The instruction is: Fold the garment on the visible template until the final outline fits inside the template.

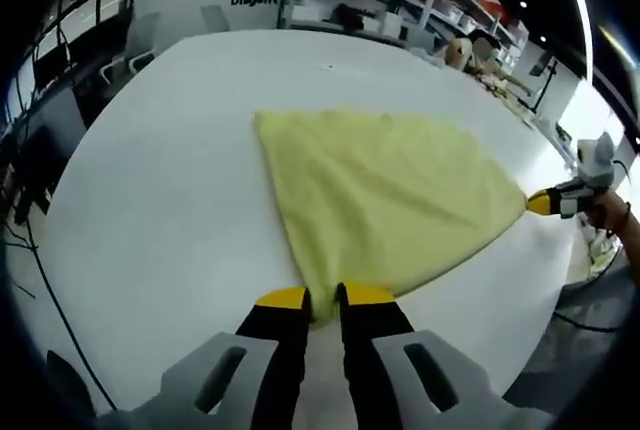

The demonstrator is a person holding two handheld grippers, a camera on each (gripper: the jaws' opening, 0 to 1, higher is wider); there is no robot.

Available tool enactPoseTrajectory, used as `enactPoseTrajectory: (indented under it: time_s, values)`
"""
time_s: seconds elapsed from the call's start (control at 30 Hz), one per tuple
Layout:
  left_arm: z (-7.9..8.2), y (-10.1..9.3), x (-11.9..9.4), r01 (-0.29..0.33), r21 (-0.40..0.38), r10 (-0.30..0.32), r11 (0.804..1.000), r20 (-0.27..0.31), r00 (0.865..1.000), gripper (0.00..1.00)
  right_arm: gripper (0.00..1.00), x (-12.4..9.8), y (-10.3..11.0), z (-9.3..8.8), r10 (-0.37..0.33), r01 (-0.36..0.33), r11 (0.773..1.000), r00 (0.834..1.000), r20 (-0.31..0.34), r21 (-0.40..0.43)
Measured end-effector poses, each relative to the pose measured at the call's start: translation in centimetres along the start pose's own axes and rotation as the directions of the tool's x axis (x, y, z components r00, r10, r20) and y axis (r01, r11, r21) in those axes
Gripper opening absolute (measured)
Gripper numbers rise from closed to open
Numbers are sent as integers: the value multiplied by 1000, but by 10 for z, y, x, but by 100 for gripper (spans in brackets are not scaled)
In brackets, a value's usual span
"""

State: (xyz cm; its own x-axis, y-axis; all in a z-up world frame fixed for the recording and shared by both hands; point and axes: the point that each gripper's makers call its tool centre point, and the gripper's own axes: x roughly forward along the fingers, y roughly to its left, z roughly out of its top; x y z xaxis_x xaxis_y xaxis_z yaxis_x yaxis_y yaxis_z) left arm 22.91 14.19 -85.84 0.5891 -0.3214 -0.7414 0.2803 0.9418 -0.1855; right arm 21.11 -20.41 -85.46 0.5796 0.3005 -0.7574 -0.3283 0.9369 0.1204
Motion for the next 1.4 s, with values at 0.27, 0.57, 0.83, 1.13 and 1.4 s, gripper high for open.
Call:
enactPoseTrajectory:
  time_s: [0.27,0.57,0.83,1.13,1.4]
  values:
    - [32,-17,-27,63,32,-67,997,145,987,56,69,-26,10,39,12,-28,996,984,175,89]
    - [43,-37,-58,61,111,-81,992,187,979,88,99,-61,28,56,-5,-5,999,970,242,43]
    - [36,-49,-76,79,115,-103,990,218,971,99,99,-92,48,61,20,-25,1000,956,292,15]
    - [27,-55,-93,69,112,-92,991,218,972,99,99,-106,52,48,0,0,1000,962,273,-2]
    - [29,-58,-96,72,116,-96,991,219,971,99,99,-107,60,41,28,-29,1000,967,254,1]
